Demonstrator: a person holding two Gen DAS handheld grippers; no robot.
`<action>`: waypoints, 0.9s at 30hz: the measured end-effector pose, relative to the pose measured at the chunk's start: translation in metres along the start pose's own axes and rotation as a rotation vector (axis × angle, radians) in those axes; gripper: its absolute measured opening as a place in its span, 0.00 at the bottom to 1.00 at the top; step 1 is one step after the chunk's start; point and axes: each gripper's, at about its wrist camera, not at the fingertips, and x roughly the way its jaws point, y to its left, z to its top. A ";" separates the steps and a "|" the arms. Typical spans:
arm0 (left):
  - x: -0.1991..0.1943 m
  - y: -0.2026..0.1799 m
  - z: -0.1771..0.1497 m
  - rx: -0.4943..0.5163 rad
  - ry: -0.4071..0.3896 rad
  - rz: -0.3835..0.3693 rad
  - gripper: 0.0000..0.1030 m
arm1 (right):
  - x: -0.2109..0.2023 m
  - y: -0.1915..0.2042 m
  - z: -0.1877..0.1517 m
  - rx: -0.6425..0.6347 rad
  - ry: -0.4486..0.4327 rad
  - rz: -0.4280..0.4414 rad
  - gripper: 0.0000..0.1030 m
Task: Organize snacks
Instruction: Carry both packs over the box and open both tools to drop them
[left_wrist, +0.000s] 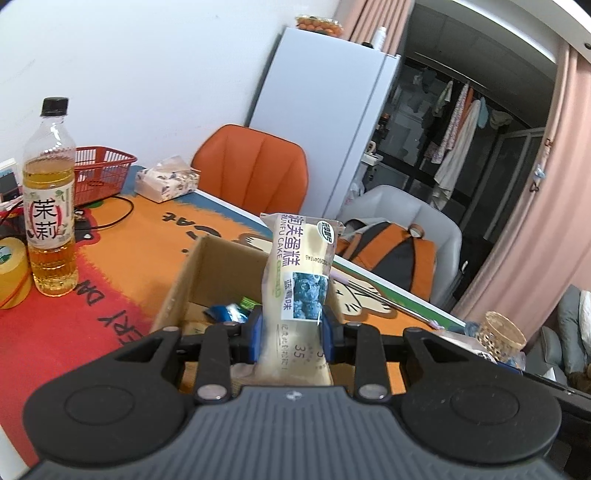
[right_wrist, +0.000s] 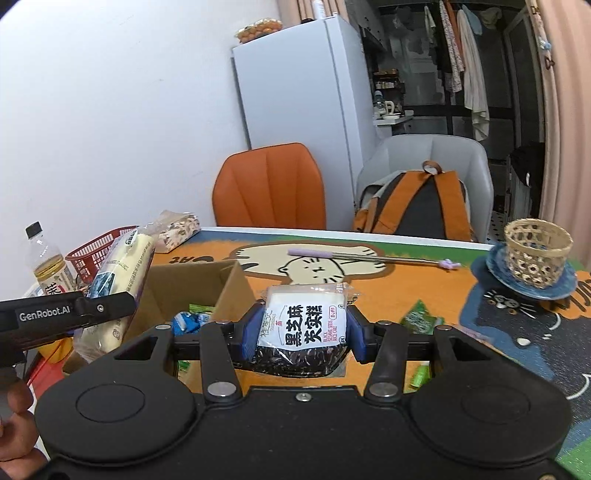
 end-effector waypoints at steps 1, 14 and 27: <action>0.002 0.003 0.002 -0.003 0.000 0.003 0.29 | 0.002 0.003 0.001 -0.004 0.001 0.003 0.46; 0.016 0.040 0.010 -0.039 0.042 0.063 0.36 | 0.028 0.043 0.014 -0.056 0.017 0.060 0.46; 0.005 0.059 0.017 -0.063 0.018 0.095 0.49 | 0.047 0.075 0.019 -0.089 0.039 0.106 0.46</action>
